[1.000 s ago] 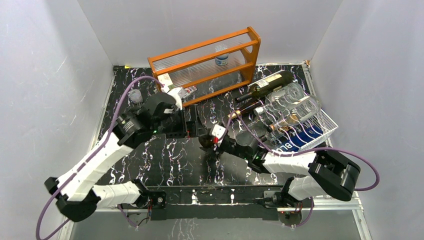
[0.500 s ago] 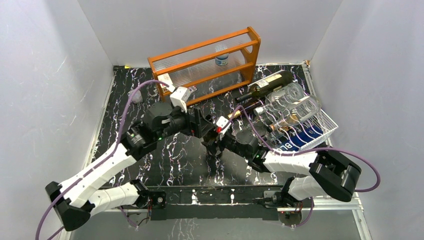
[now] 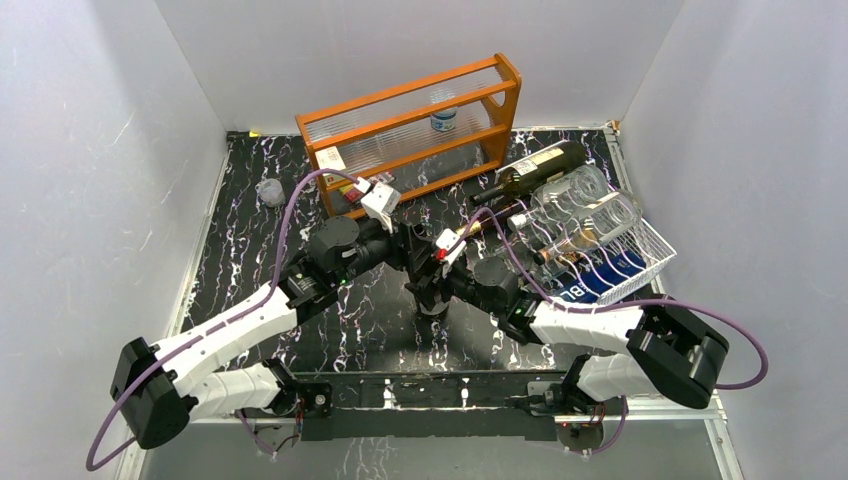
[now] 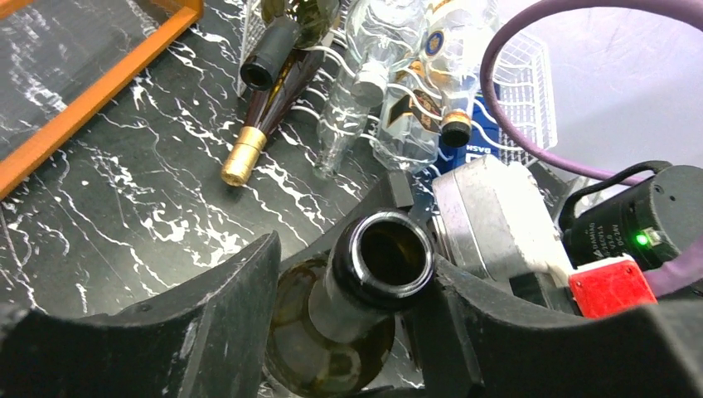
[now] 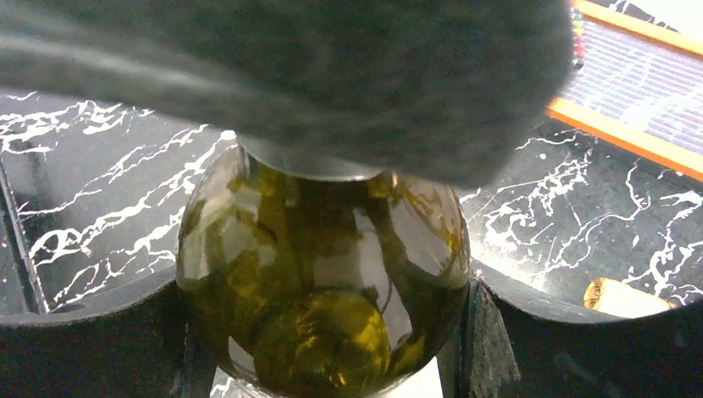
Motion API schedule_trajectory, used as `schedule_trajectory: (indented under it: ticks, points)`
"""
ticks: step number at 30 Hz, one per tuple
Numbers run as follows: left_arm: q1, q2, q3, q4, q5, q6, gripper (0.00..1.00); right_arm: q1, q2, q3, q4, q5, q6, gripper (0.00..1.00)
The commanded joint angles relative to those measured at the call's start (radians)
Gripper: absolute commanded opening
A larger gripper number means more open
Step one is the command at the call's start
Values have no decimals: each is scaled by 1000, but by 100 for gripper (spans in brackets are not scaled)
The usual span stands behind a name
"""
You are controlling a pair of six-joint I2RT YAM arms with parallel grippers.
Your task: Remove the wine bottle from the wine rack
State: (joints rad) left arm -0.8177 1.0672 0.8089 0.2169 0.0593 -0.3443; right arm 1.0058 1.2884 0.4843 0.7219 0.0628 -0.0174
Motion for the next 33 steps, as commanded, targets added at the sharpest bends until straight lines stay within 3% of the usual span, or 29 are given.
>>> schedule_trajectory:
  ticks: [1,4,7,9,10,17,19,23,27,29,33]
  points:
    - [-1,21,-5,130,-19,52,49,0,-45,80,106,-39,18,76]
    - [-1,23,0,117,-31,70,36,0,-48,83,95,-32,23,79]
    - [-1,1,11,65,-57,113,19,1,-68,99,33,-1,48,96]
    - [-1,-9,36,1,-87,149,3,0,-81,112,-26,4,55,98]
    - [-1,-11,51,-33,-101,164,0,1,-86,116,-51,-2,57,98]
    - [-1,-56,128,-222,-301,182,0,0,-144,144,-247,-44,40,98]
    - [-1,-71,161,-295,-418,157,0,1,-178,147,-314,-20,44,98]
    - [-1,-88,228,-473,-604,97,0,-1,-211,220,-516,118,99,98]
    - [4,-104,281,-624,-738,51,0,-14,-174,384,-785,273,268,98]
    - [9,-118,284,-658,-784,55,0,-41,-130,464,-901,265,330,98]
    - [55,-149,259,-668,-855,73,0,-128,-76,566,-1014,104,352,98]
